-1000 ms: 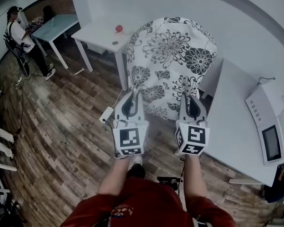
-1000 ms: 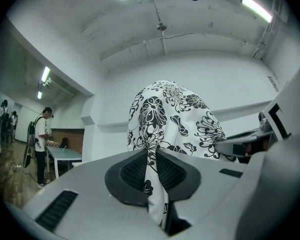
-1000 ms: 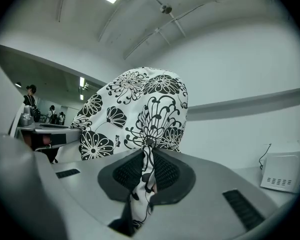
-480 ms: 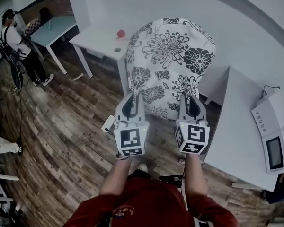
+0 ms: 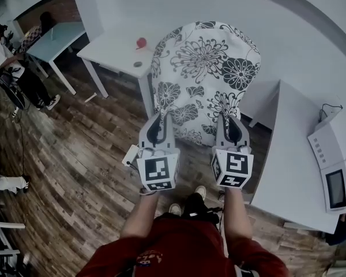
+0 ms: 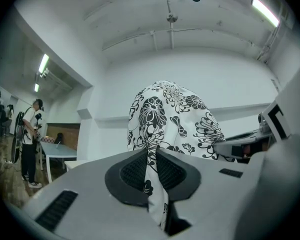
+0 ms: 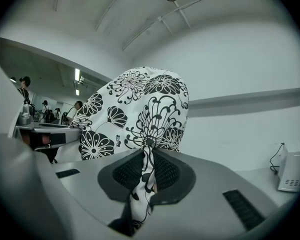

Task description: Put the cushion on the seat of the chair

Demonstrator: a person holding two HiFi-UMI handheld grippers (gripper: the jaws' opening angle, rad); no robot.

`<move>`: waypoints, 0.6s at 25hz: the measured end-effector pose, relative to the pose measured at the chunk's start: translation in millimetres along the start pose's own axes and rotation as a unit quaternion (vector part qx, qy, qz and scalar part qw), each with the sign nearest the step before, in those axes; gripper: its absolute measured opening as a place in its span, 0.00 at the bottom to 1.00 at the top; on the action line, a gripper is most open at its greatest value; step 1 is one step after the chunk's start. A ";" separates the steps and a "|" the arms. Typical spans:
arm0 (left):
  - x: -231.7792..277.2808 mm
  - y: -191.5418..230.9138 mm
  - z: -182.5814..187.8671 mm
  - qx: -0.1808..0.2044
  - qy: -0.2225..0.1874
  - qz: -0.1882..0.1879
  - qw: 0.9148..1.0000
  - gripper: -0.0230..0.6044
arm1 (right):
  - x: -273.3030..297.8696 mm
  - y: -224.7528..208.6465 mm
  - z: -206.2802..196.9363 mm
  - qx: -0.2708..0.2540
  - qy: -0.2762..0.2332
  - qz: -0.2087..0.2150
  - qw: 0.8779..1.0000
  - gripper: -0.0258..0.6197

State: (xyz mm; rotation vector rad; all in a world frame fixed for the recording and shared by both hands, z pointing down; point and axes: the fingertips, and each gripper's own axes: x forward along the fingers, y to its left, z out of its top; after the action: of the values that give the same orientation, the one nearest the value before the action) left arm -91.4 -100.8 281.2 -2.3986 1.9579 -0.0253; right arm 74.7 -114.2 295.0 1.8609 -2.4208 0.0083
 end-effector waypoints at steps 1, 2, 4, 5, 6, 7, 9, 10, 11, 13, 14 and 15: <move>0.8 -0.6 -0.8 0.000 -0.001 -0.001 1.000 0.11 | 0.4 -0.7 -0.4 0.000 -0.001 -0.001 1.000 0.11; 1.2 -0.7 -1.6 0.001 -0.001 0.000 1.000 0.11 | 0.7 -1.2 -0.8 0.000 -0.002 -0.001 1.000 0.11; 1.9 1.1 -3.0 0.001 -0.004 0.002 1.000 0.11 | 1.7 -1.5 -1.1 0.000 -0.006 -0.001 1.000 0.11; 2.5 1.9 -3.6 0.001 -0.005 0.002 1.000 0.11 | 2.2 -1.7 -1.1 -0.001 -0.007 -0.001 1.000 0.11; 3.1 2.1 -3.8 0.000 -0.006 0.001 1.000 0.11 | 2.2 -2.0 -1.1 -0.001 -0.008 -0.003 1.000 0.11; 3.4 2.1 -3.9 -0.001 -0.007 -0.001 1.000 0.11 | 2.0 -2.2 -1.2 0.000 -0.008 -0.005 1.000 0.11; 3.4 2.6 -3.0 0.000 -0.010 -0.006 1.000 0.11 | 1.3 -1.7 -1.0 0.001 -0.009 -0.009 1.000 0.11; 3.5 3.3 -1.8 0.001 -0.011 -0.008 1.000 0.11 | 0.9 -1.3 -0.7 0.001 -0.010 -0.011 1.000 0.11; 3.9 3.9 -1.2 0.001 -0.013 -0.009 1.000 0.11 | 0.6 -1.1 -0.4 0.001 -0.011 -0.013 1.000 0.11; 4.5 3.0 -2.8 -0.003 -0.016 -0.013 1.000 0.11 | 0.4 -1.9 0.0 0.000 -0.015 -0.016 1.000 0.11; 4.5 2.4 -4.8 -0.005 -0.017 -0.014 1.000 0.11 | 1.1 -2.3 0.2 0.000 -0.016 -0.016 1.000 0.11; 4.4 2.5 -6.3 -0.005 -0.018 -0.013 1.000 0.11 | 2.1 -2.3 0.5 0.000 -0.018 -0.015 1.000 0.11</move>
State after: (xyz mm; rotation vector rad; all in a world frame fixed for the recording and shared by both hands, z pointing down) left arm -93.2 -105.7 287.3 -2.4139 1.9153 0.0263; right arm 76.4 -116.8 294.6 1.9152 -2.4154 -0.0266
